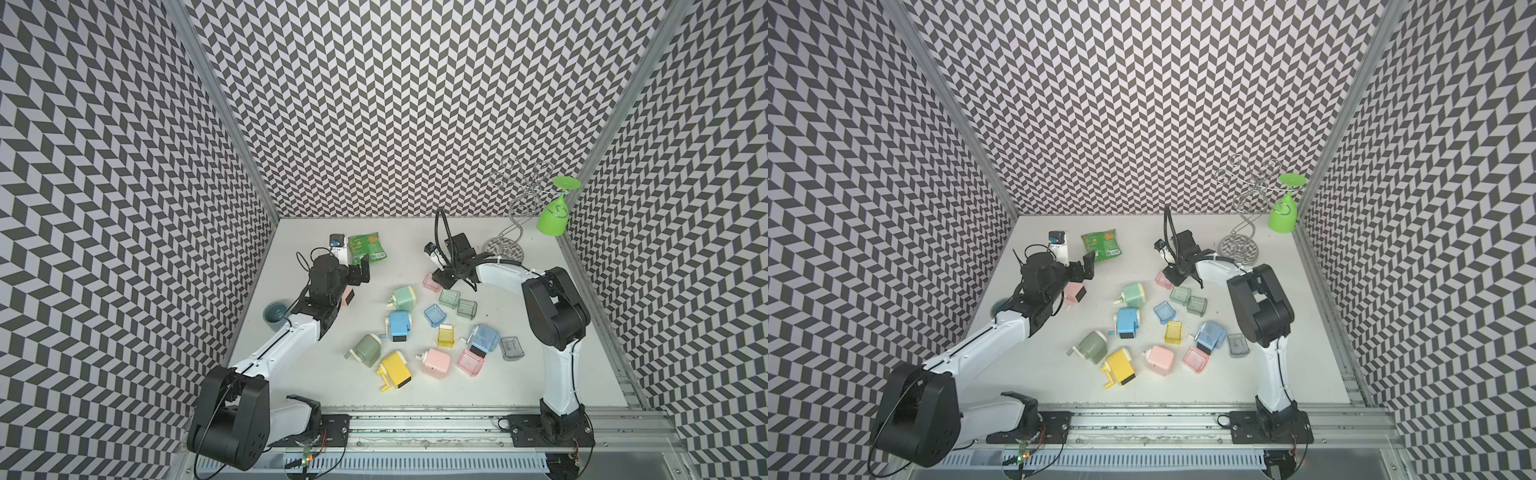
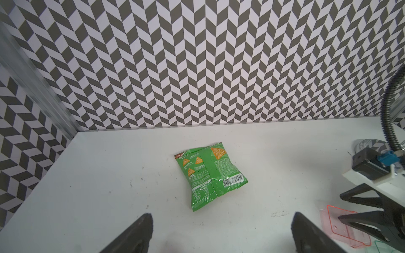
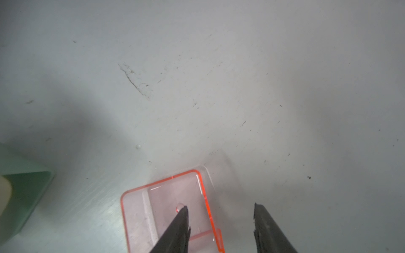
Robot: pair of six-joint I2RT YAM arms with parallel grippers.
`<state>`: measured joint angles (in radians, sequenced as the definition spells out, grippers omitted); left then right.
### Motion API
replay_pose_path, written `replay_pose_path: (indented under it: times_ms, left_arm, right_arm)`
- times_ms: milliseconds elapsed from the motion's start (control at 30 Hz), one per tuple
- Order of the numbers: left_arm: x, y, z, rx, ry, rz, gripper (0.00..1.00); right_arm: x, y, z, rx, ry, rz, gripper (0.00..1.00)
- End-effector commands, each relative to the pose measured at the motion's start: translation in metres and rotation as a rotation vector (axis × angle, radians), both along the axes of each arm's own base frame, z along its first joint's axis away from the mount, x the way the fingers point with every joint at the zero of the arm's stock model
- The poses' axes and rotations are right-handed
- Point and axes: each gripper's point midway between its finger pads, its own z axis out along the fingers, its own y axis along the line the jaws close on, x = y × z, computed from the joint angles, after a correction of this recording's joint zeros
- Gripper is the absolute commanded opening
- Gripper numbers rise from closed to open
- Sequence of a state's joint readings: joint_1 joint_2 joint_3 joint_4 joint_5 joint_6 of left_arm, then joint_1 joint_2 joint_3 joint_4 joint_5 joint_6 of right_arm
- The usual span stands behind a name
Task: Put the tray back into the pencil sharpener
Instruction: Adjust the container at the center of the board.
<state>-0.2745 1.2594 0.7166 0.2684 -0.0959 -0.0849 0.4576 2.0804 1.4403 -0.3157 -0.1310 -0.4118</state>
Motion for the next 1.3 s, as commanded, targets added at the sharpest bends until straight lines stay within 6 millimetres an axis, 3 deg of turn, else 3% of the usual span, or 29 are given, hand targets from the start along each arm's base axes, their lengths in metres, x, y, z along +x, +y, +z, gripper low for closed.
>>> replay_pose_path:
  times_ms: [0,300,500,600,667,733,800,967,1133,1267]
  left_arm:
    - [0.007,-0.002,0.019,-0.017,-0.044,-0.002,1.00]
    - [0.009,0.000,0.022,-0.017,-0.047,0.011,1.00]
    - [0.008,0.002,0.025,-0.013,-0.050,0.021,0.99]
    - [0.008,0.004,0.027,-0.013,-0.055,0.028,1.00]
    - [0.008,0.005,0.026,-0.018,-0.055,0.039,1.00]
    - [0.007,0.007,0.026,-0.030,-0.058,0.051,1.00]
    - [0.006,0.011,0.025,-0.049,-0.060,0.076,0.99]
    - [0.002,0.018,0.016,-0.113,-0.056,0.129,1.00]
    - [-0.002,0.020,0.005,-0.128,-0.024,0.140,1.00]
    - [-0.007,0.023,0.003,-0.133,-0.019,0.153,1.00]
  right_arm:
    - [0.014,0.007,0.006,-0.027,-0.063,0.023,0.47]
    - [0.036,0.011,0.003,-0.088,-0.128,0.010,0.47]
    - [0.044,0.026,0.016,-0.050,-0.165,0.003,0.49]
    - [0.044,0.022,0.038,-0.014,-0.187,-0.060,0.53]
    - [0.041,0.013,0.062,0.032,-0.216,-0.146,0.54]
    - [0.032,0.007,0.085,0.110,-0.215,-0.226,0.56]
    - [0.019,-0.003,0.095,0.164,-0.180,-0.318,0.57]
    - [-0.012,-0.028,0.079,0.254,0.026,-0.619,0.56]
    - [-0.030,-0.015,0.045,0.281,0.273,-0.697,0.53]
    - [-0.033,-0.007,0.034,0.326,0.341,-0.725,0.54]
